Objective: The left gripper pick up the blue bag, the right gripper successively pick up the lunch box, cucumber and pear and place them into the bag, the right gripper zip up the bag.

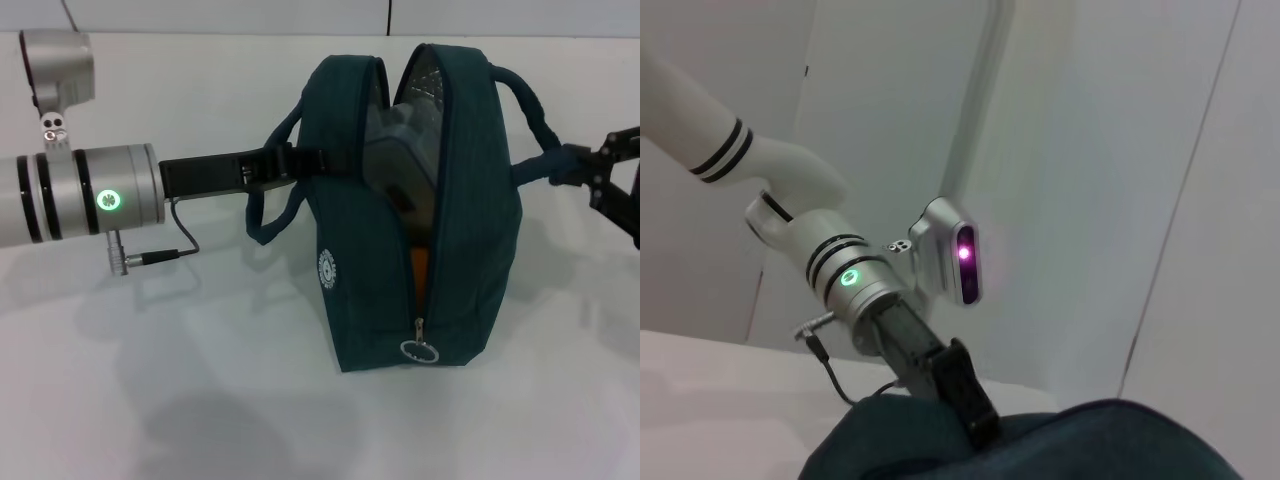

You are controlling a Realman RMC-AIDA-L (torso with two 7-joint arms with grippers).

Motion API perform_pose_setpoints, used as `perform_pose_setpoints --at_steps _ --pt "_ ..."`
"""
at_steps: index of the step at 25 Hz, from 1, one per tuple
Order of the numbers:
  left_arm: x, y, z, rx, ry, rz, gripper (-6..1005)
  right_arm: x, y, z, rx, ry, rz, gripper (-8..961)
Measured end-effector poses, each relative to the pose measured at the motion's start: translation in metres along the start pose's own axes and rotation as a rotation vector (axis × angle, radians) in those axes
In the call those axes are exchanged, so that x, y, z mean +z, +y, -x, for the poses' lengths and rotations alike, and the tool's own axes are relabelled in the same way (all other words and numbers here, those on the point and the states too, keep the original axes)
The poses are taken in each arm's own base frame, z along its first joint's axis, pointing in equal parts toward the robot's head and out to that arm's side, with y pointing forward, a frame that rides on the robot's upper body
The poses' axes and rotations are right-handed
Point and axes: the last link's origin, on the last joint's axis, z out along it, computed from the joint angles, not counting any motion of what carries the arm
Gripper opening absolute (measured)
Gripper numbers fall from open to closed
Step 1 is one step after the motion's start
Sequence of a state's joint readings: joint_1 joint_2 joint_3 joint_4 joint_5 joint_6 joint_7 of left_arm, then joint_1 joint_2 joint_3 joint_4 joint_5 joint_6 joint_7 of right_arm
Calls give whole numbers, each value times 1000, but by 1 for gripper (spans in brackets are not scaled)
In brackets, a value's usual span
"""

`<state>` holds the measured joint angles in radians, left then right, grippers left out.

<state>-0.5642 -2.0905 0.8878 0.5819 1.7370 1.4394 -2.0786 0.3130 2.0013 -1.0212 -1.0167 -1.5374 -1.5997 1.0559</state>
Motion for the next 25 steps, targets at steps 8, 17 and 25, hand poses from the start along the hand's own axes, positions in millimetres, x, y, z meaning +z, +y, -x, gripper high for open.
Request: perform_pose_setpoints --at_steps 8,17,25 --pt "-4 -2 5 -13 0 1 51 -1 4 -3 48 -10 1 151" --pt "-5 -1 5 -19 10 8 51 -12 11 -3 70 -33 -6 195" --pt "-5 -1 5 -20 15 8 51 -25 13 4 69 -99 -29 373"
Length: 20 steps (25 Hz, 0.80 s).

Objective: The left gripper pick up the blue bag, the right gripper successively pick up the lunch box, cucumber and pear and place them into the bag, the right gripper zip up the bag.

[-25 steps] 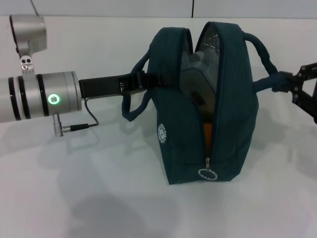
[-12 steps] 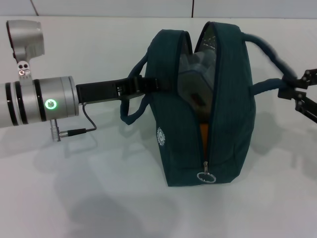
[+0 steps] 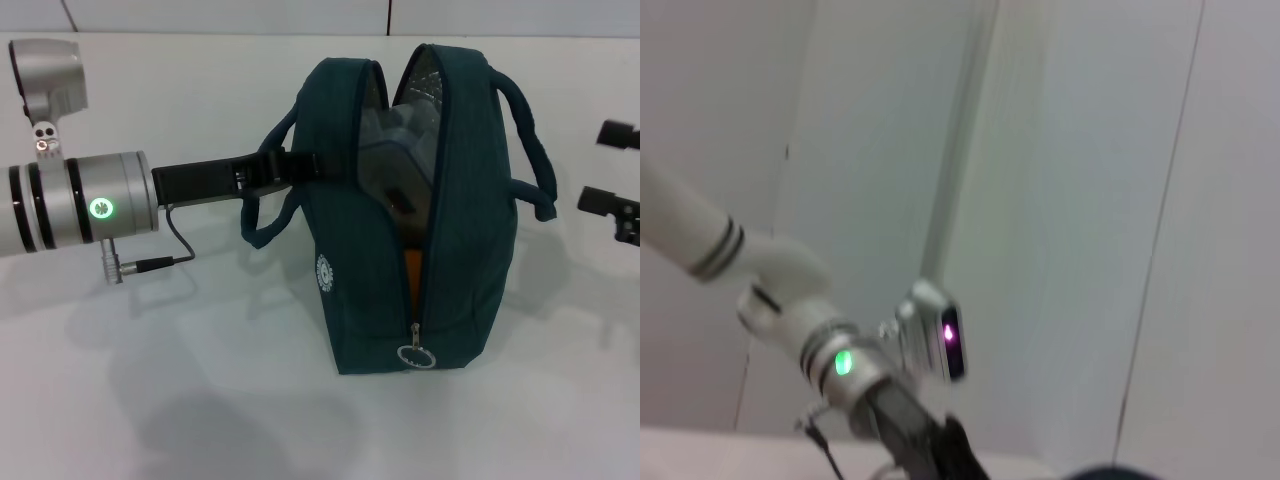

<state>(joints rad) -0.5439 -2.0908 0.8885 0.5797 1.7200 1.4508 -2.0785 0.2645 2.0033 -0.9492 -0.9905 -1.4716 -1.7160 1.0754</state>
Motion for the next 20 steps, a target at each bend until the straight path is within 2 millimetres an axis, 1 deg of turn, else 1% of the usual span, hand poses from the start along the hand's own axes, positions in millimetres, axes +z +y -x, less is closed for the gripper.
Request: perform_pose_setpoints --at_steps 1,2,5,6,7,8,11,14,20 --pt "0 0 0 0 1 -1 51 -3 3 4 2 -34 9 395" --pt "0 0 0 -1 2 -2 51 -3 3 4 2 -34 9 429" --pt "0 -1 0 -1 3 -3 51 -4 13 7 11 -59 70 530" --pt "0 -1 0 -1 3 -4 51 -1 22 4 27 -51 131 564" --pt "0 -1 0 -1 3 -4 51 -1 22 4 27 -51 131 597" --pt "0 -1 0 -1 3 -4 51 1 27 2 40 -43 167 631" --pt "0 -1 0 -1 3 -4 51 5 42 -9 87 -4 256 668" --pt "0 -1 0 -3 3 -4 51 2 55 -19 130 37 320 692" --pt "-1 -1 1 -4 4 -5 51 1 66 -35 208 86 350 693"
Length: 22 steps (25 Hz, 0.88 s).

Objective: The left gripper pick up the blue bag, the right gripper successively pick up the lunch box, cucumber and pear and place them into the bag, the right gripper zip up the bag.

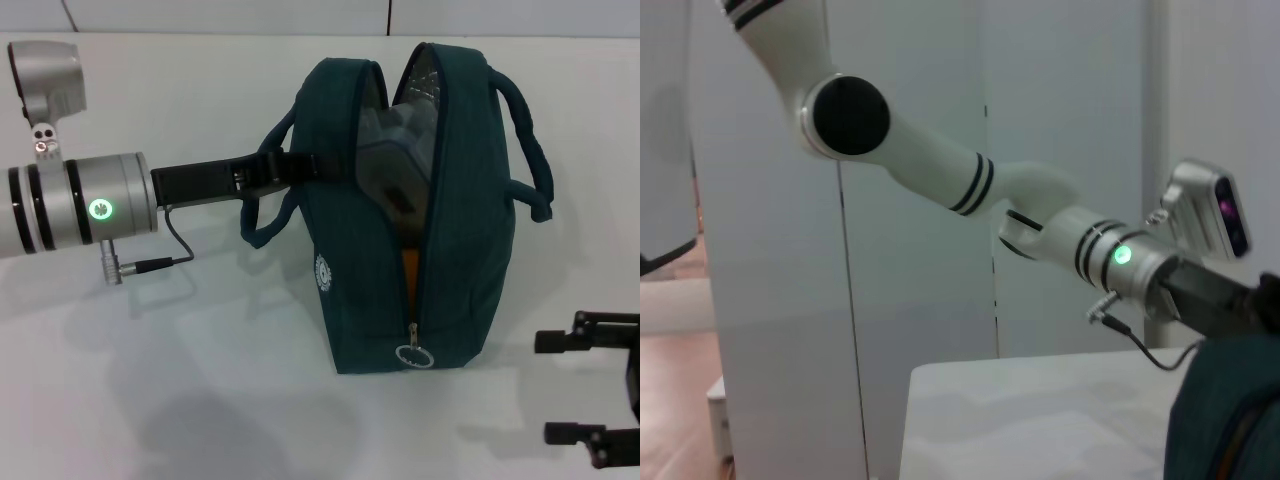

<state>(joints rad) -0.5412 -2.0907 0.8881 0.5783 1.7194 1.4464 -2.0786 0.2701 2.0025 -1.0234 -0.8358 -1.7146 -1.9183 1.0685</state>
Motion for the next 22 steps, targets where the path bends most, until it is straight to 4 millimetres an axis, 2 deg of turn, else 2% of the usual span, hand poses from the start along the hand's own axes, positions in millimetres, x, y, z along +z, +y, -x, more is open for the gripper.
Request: perform_pose_setpoints --at_steps 7,11,22 --pt "1 1 0 1 -1 3 51 31 -3 -24 85 9 36 689" --pt "2 1 -1 2 2 6 51 40 -4 -32 87 55 38 684" --pt "1 1 -1 1 4 8 51 46 -15 -36 79 83 -14 682"
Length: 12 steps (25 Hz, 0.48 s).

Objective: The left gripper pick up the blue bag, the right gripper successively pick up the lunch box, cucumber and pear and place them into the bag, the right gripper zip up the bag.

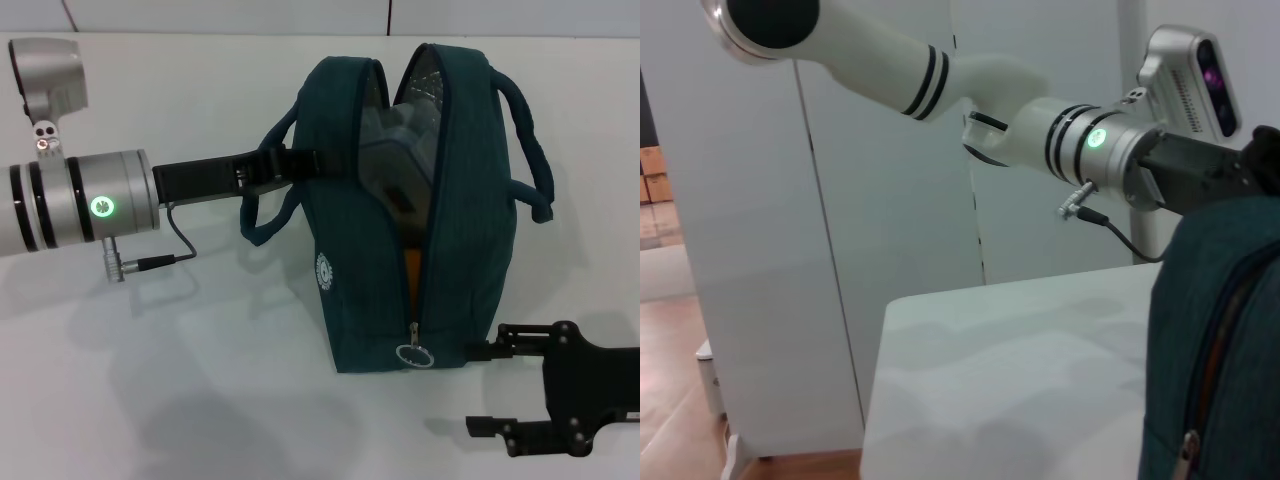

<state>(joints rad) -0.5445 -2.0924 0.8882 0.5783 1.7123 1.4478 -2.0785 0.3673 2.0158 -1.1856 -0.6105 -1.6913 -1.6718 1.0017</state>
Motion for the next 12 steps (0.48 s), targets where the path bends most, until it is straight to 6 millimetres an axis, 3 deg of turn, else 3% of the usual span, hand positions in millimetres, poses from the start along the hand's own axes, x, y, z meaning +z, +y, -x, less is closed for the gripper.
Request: perform_pose_setpoints --at_steps 12 --pt "-1 0 1 -3 4 0 51 17 -6 0 -10 20 5 679"
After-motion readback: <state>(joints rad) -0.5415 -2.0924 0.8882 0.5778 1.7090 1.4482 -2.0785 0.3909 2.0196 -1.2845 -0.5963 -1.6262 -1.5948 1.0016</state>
